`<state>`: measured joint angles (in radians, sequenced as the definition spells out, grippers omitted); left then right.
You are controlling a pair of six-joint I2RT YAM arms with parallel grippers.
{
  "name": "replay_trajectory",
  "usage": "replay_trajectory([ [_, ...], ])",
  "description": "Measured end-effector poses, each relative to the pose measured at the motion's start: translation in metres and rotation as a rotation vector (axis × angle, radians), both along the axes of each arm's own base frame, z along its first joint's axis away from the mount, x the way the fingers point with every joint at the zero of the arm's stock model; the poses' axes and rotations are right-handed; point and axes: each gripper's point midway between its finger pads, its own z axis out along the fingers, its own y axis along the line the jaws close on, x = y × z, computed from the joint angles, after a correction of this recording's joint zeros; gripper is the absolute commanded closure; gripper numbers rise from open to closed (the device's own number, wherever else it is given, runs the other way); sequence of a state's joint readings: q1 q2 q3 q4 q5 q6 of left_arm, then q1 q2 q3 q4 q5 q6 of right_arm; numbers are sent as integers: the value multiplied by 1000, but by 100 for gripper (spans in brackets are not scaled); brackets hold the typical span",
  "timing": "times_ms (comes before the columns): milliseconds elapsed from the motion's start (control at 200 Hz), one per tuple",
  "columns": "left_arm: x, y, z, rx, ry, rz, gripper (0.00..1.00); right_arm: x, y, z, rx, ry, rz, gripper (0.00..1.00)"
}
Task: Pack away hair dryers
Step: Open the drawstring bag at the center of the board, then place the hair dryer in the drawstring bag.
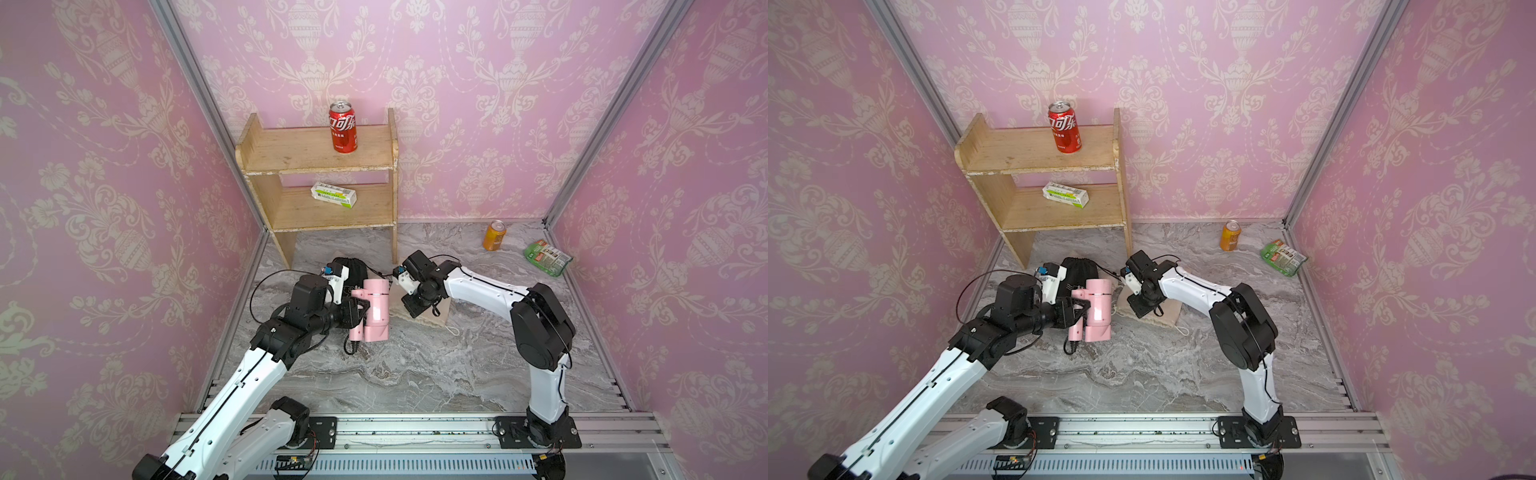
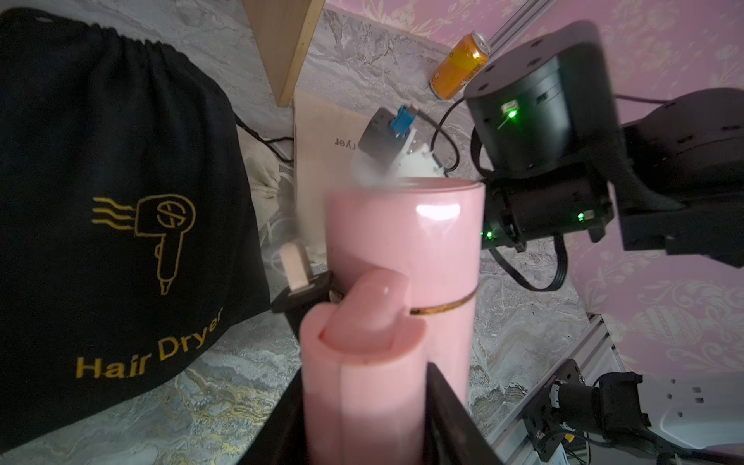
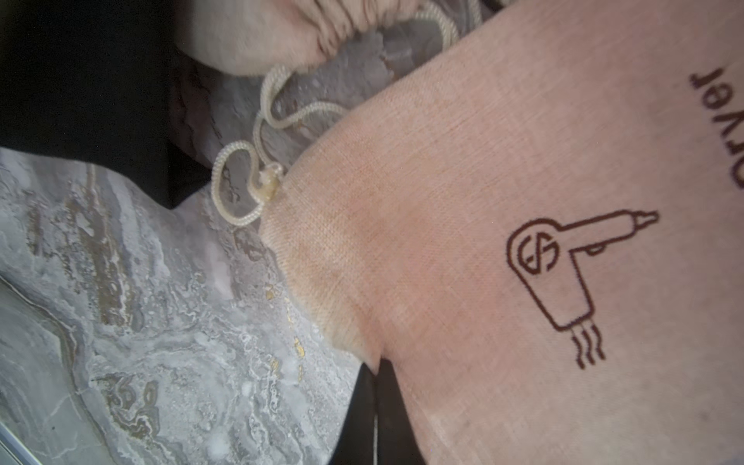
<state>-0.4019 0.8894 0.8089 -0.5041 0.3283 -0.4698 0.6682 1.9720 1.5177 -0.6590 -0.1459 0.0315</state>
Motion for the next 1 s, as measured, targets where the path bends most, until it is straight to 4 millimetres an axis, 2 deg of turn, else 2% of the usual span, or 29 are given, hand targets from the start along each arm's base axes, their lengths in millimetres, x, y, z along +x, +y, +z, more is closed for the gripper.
replay_trajectory([
  [355,-16,2,-55,15,142,12,84,25,-4,37,63,-20,-94,100],
  [525,-14,-17,-68,18,168,-36,82,33,-3,51,97,-20,-131,100],
  [781,-15,-48,-96,55,223,-121,80,31,-2,58,128,3,-151,100],
  [896,-8,-54,-105,73,245,-124,80,29,-2,68,148,-4,-147,100],
  [996,5,-62,-104,73,241,-127,80,26,-2,82,172,-22,-145,100],
])
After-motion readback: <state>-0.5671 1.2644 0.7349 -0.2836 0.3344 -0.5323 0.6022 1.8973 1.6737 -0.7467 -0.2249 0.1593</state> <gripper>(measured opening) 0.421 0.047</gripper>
